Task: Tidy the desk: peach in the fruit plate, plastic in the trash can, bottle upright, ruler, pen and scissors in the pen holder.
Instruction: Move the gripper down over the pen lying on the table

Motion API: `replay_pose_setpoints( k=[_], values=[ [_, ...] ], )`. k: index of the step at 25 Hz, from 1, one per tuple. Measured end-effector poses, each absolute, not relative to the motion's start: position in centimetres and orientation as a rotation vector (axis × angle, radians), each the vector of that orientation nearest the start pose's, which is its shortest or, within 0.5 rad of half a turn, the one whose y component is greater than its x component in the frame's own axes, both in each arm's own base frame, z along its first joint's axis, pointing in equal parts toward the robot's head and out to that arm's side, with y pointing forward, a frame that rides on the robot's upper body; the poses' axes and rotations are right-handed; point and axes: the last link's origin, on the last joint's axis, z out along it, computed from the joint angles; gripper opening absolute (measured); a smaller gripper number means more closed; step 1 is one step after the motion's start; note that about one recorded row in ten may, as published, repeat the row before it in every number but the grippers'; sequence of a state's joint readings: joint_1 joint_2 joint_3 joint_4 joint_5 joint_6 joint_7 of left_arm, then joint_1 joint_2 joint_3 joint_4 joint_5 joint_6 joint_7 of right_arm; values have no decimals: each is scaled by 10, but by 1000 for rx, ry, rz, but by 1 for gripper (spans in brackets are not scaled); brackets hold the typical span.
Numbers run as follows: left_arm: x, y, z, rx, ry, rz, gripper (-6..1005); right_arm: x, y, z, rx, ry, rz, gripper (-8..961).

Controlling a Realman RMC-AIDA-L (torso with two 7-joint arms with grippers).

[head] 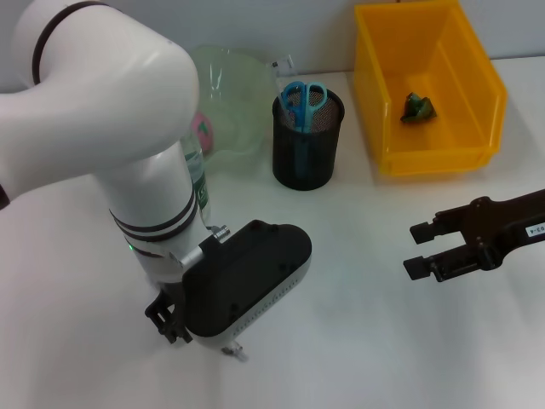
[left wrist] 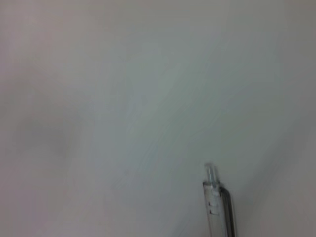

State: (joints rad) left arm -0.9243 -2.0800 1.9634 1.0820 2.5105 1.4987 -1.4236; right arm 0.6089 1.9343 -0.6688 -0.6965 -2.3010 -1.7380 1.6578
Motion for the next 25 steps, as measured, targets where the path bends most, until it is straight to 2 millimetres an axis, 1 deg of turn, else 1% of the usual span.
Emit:
replay_pose_setpoints(
  k=[2, 7, 25],
  values=[
    [-127, 330, -100, -2859, 1524, 1166, 681, 279, 332, 50, -2918, 891, 295, 776],
    [-128, 332, -100, -2858, 1520, 1185, 505, 278, 332, 49, -2919, 890, 296, 776],
    [-132, 335, -103, -2847, 1529, 1212, 450, 277, 333, 48, -2928, 898, 280, 776]
  ],
)
